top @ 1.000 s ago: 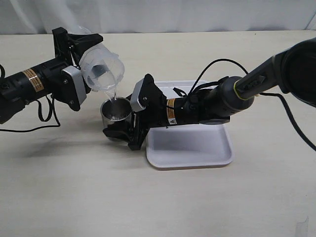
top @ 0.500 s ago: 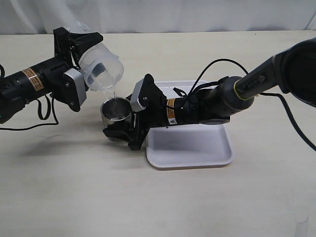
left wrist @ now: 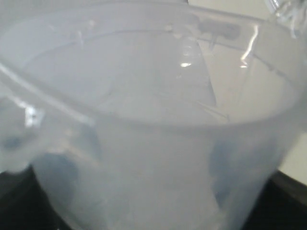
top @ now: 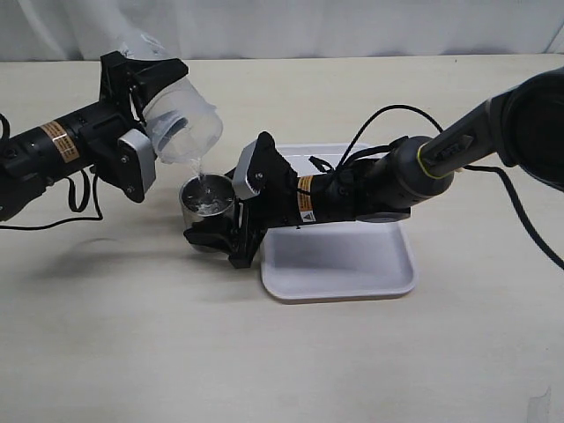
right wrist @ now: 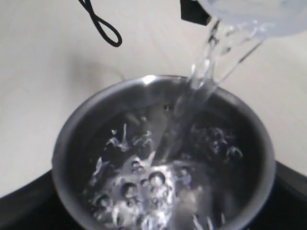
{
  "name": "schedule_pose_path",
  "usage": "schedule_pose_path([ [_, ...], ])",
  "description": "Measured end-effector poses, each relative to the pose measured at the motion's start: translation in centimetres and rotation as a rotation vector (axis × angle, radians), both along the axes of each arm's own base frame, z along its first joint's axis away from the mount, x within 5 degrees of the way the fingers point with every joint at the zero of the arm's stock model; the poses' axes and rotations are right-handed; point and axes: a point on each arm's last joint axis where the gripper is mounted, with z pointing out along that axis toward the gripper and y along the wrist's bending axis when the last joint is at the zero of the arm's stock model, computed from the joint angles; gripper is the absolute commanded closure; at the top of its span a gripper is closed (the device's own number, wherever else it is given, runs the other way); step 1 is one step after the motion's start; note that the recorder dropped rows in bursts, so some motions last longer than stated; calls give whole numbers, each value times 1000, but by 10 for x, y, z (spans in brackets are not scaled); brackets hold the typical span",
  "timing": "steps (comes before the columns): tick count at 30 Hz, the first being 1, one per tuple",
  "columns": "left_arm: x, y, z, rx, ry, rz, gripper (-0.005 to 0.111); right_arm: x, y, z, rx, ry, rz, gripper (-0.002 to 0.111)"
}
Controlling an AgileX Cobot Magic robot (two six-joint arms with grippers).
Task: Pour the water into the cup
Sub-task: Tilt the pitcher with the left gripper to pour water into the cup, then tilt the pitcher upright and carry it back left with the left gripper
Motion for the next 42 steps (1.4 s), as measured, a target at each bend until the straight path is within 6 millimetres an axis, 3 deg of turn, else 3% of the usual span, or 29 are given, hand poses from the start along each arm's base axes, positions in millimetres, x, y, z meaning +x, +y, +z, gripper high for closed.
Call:
schedule_pose_path([
  [17, -3, -11, 0, 32, -37, -29, 107, 0, 0, 0, 0, 0, 0, 104],
  [42, -2, -10, 1, 39, -49, -14, 107, 0, 0, 0, 0, 0, 0, 104],
])
